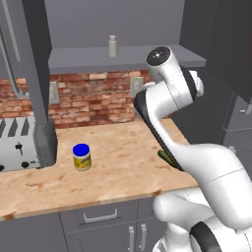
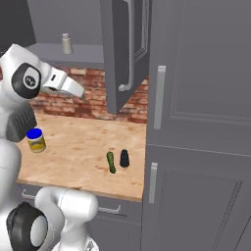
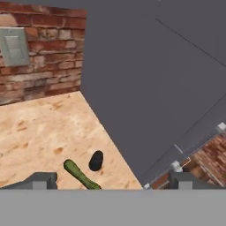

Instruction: There are various items on the counter. Only move the condiments/shakers into the cabinet.

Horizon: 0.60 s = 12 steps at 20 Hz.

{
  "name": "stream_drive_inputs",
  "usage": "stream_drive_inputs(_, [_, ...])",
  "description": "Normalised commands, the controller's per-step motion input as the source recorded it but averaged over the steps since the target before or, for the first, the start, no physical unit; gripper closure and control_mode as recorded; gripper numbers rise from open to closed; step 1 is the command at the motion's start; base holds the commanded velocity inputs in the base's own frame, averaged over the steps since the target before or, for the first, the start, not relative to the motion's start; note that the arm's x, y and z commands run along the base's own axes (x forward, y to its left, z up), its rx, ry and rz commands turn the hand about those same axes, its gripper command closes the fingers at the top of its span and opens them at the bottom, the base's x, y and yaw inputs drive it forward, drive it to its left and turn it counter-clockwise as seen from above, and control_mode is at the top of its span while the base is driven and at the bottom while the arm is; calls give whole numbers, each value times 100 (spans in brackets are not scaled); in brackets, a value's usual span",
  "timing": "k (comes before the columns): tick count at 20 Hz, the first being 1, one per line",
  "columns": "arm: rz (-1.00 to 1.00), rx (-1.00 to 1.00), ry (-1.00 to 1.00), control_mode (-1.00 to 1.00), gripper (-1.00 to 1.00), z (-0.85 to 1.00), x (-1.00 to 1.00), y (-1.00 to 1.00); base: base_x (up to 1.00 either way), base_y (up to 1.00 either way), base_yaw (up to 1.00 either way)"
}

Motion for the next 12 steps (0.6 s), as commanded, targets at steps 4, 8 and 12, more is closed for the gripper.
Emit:
stream_drive_inputs(4, [7, 0, 21, -100, -100, -74, 0, -2, 0, 0, 0])
stream_drive_inputs(8, [5, 0, 13, -100, -100, -69, 0, -5, 0, 0, 0])
stream_drive_inputs(12, [2, -1, 2, -100, -100, -63, 2, -1, 0, 0, 0])
